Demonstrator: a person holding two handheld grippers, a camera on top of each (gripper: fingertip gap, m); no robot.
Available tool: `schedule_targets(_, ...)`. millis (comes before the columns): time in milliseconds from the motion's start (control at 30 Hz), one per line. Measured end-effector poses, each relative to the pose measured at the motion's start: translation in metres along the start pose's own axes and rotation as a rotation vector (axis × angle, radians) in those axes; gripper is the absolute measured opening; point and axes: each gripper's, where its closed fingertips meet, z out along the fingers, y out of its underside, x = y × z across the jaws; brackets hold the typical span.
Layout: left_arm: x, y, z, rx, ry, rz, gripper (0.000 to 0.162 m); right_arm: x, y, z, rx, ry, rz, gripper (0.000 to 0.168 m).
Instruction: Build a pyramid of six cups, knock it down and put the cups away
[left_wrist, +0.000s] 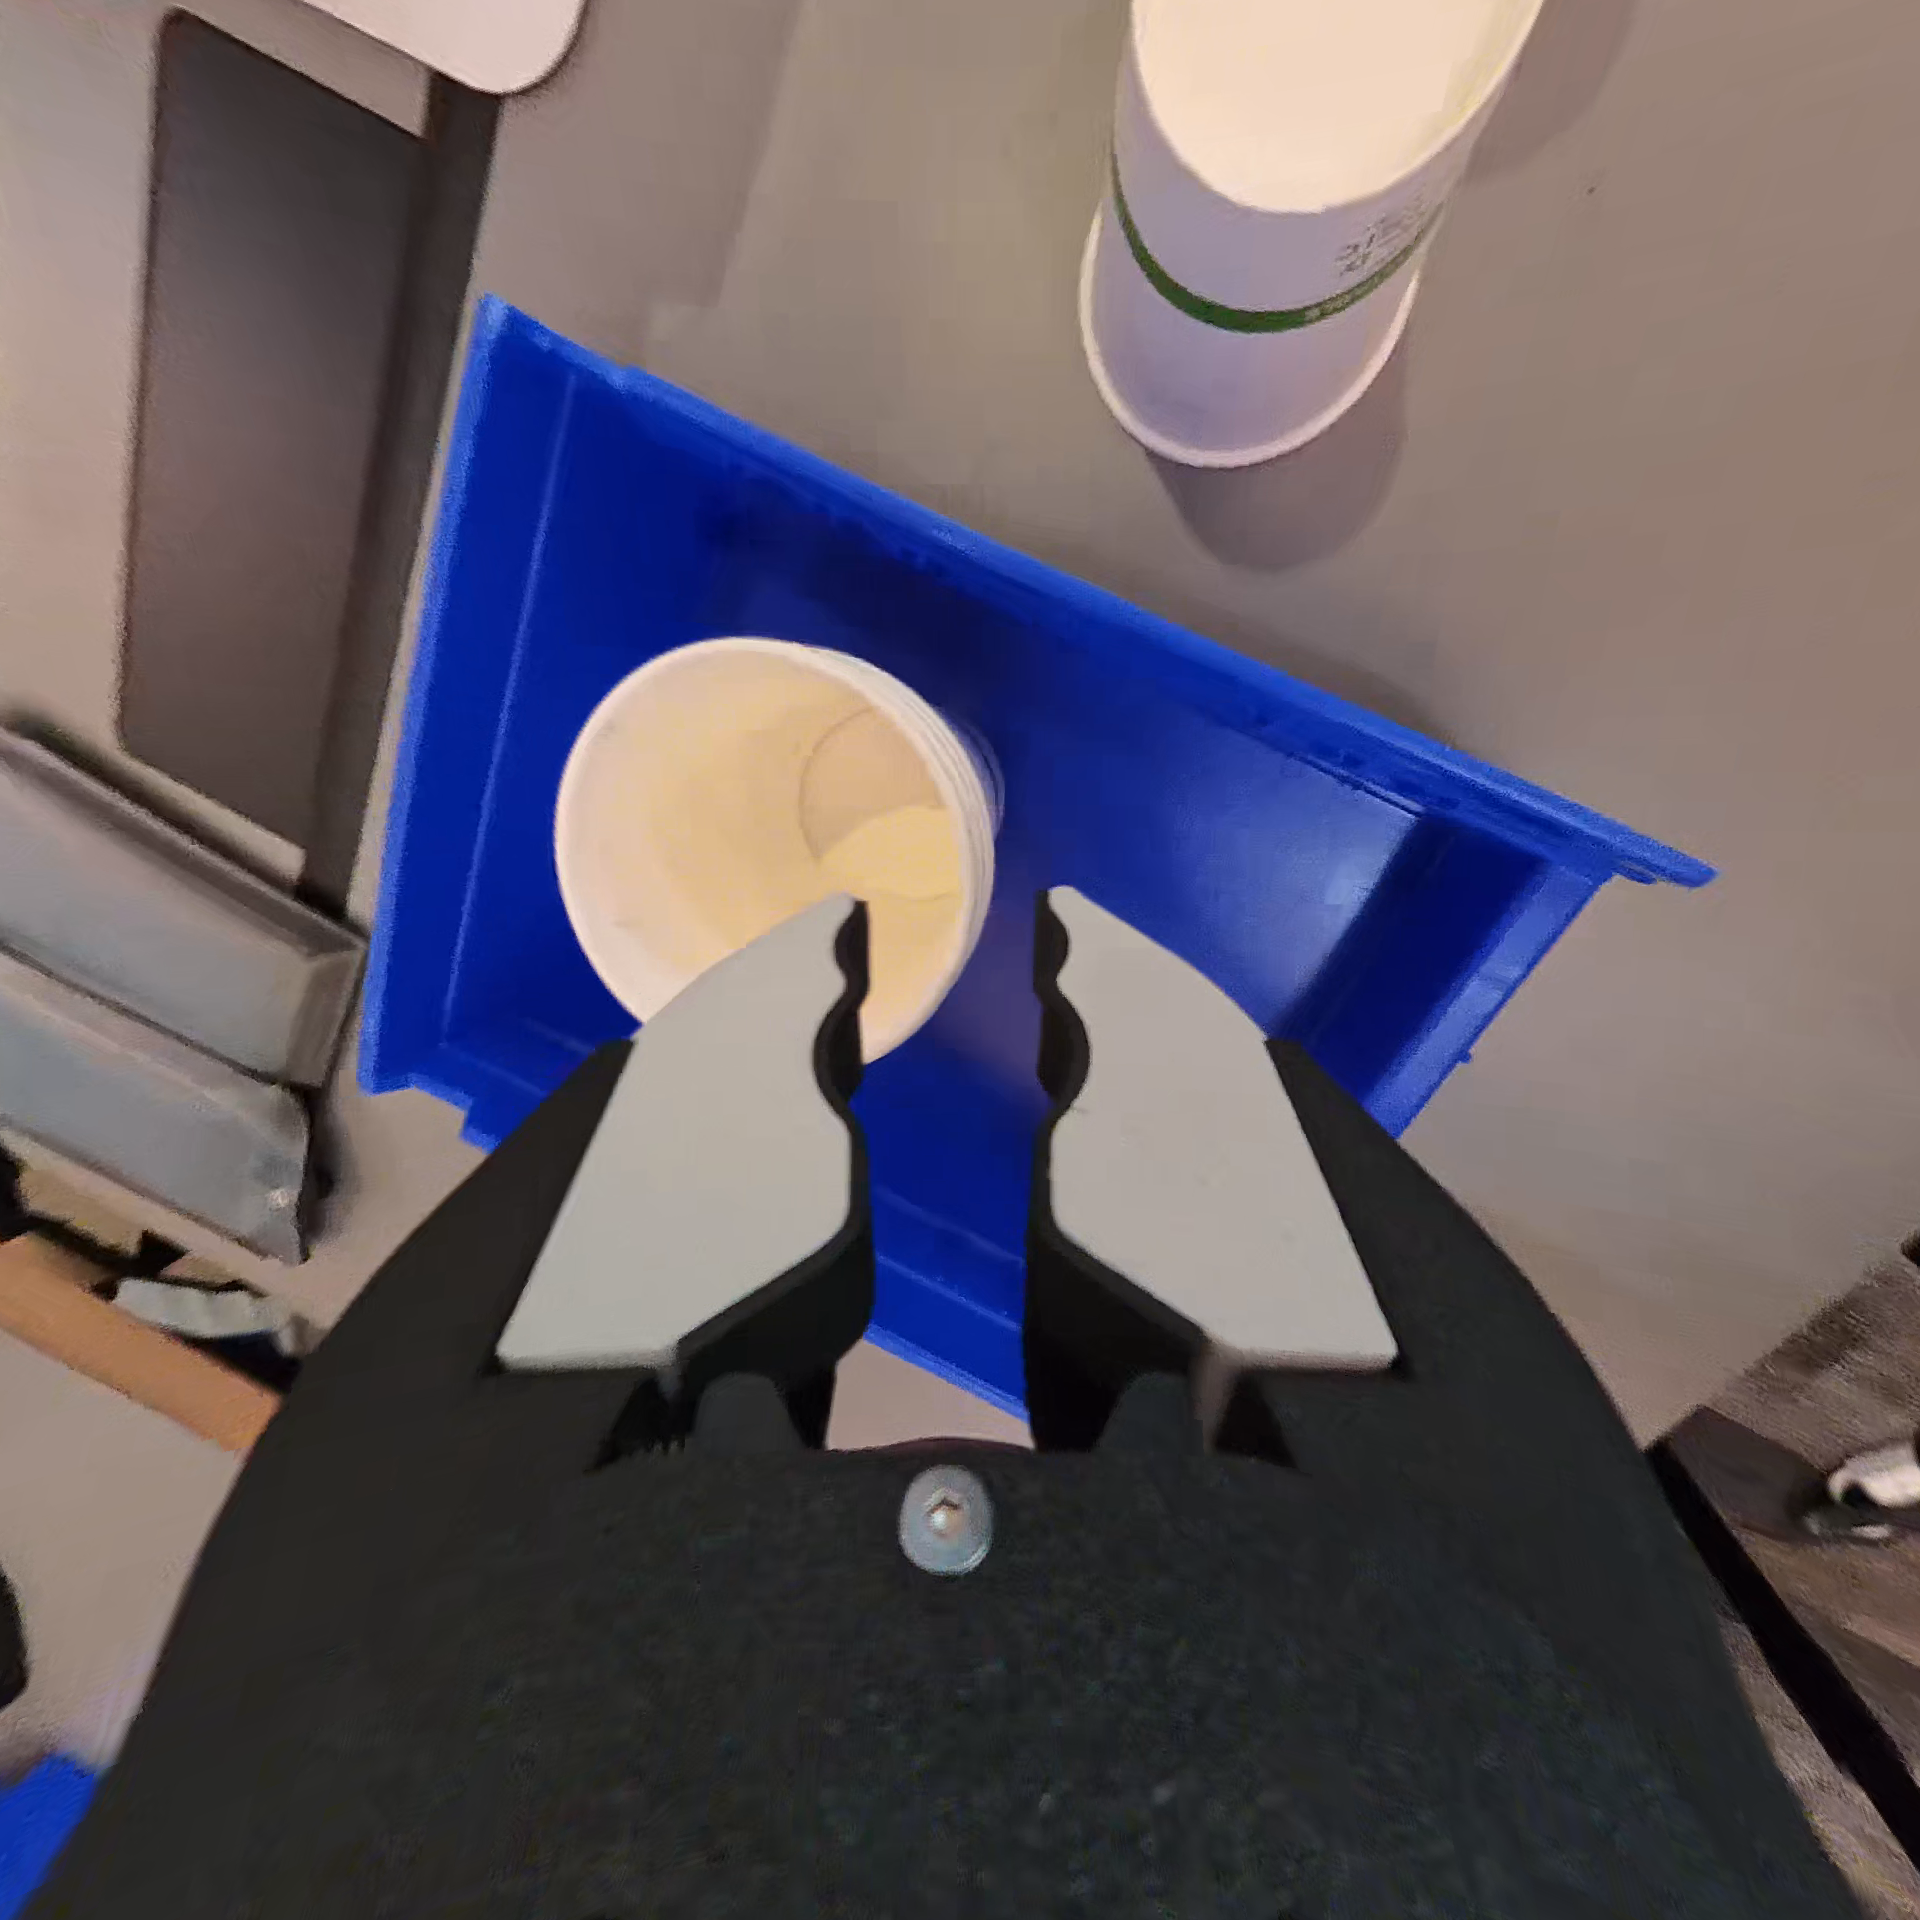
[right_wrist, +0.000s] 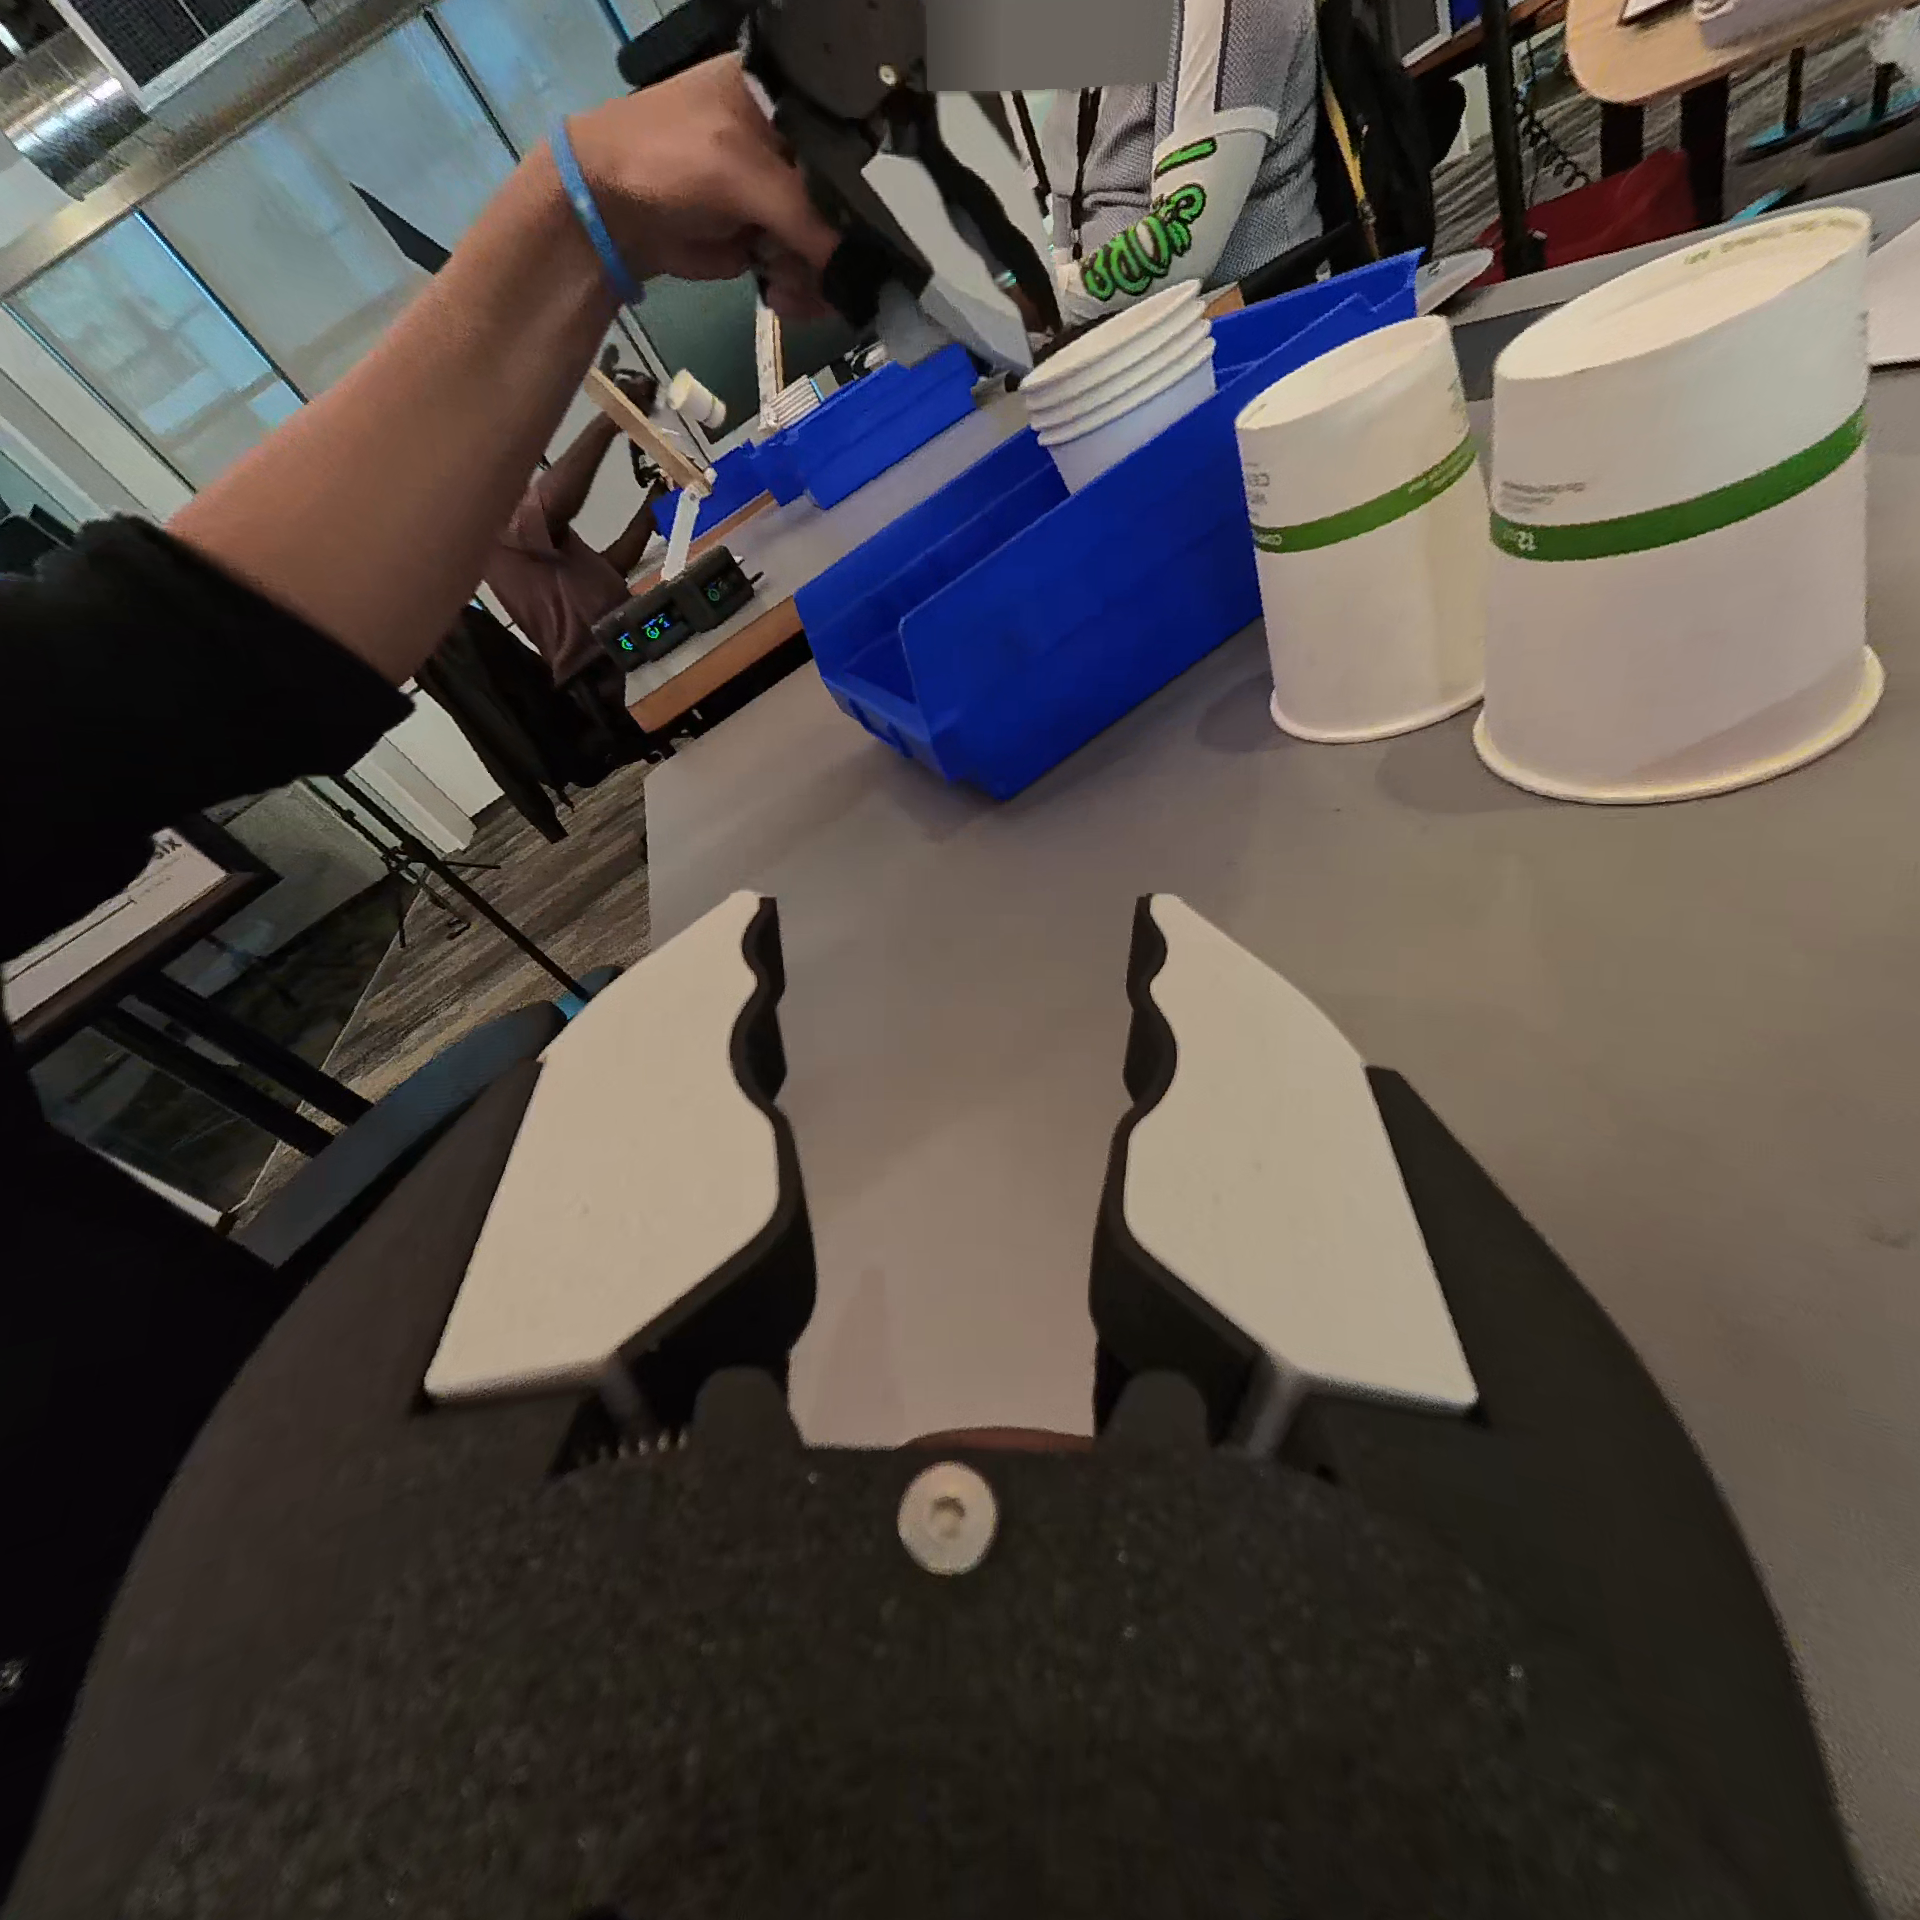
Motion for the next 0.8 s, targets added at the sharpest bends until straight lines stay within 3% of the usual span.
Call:
schedule_targets(100,-0.002,0.001,0.004,-0.013,0.053,0.007,0.019,-0.002,0.003,0.004,-0.008,-0.016,0.002,0.064)
schedule_targets(300,-0.002,0.008,0.016,-0.065,0.078,0.033,0.019,0.002,0.01,0.008,-0.028,-0.028,0.04,0.063)
schedule_targets(367,0.002,0.009,0.018,-0.068,0.114,0.031,0.004,0.003,0.01,0.008,-0.024,-0.03,0.046,0.063)
schedule_targets(533,0.0,0.007,0.018,-0.05,0.121,0.017,0.003,0.004,0.01,0.008,-0.023,-0.032,0.053,0.063)
schedule_targets(800,-0.017,-0.003,-0.017,0.079,0.023,-0.034,0.002,0.007,0.009,0.021,-0.01,-0.05,0.07,0.063)
